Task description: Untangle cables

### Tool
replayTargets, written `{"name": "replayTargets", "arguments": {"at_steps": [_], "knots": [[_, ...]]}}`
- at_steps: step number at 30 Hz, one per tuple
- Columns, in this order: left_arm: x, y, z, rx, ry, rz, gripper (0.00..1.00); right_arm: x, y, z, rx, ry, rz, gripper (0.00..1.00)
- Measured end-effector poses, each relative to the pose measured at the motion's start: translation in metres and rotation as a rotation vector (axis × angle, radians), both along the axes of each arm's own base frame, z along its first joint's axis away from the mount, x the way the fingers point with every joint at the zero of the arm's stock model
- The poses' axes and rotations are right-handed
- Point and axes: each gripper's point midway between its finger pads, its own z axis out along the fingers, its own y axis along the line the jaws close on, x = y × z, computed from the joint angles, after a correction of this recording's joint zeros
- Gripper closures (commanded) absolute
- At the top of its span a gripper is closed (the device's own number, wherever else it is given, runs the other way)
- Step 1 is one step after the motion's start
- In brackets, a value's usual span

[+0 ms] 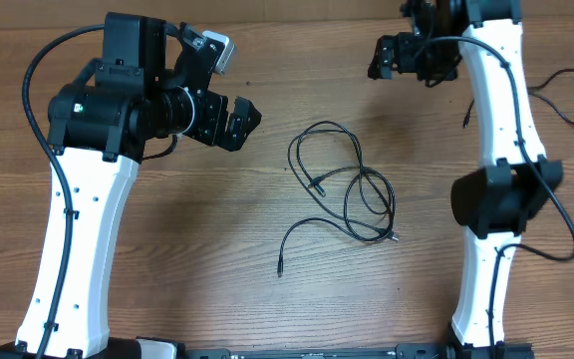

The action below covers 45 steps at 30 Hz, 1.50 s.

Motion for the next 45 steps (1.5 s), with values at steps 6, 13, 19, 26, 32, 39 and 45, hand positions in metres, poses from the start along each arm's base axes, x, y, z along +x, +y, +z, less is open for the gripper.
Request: {"name": "replayTargets", "arguments": {"at_steps": [6,13,19,26,32,39,45], "knots": [[0.000,0.000,0.000,0.000,0.000,0.000,0.00,-0.030,-0.005,0.055,-0.012,-0.062,-0.009,0.00],[0.000,0.000,0.000,0.000,0.000,0.000,0.00,-0.048,-0.007,0.094,-0.010,-0.137,-0.011,0.00],[0.000,0.000,0.000,0.000,0.000,0.000,0.00,-0.051,-0.008,0.098,-0.010,-0.141,-0.011,0.00],[0.000,0.000,0.000,0.000,0.000,0.000,0.00,-0.051,-0.008,0.098,-0.010,-0.141,-0.011,0.00],[0.000,0.000,0.000,0.000,0.000,0.000,0.01,-0.050,-0.013,0.096,-0.040,-0.141,-0.021,0.00],[0.000,0.000,0.000,0.000,0.000,0.000,0.00,-0.060,-0.018,0.057,-0.077,-0.012,-0.011,0.00],[0.000,0.000,0.000,0.000,0.000,0.000,0.00,-0.079,-0.018,0.012,-0.104,0.146,0.034,0.00]]}}
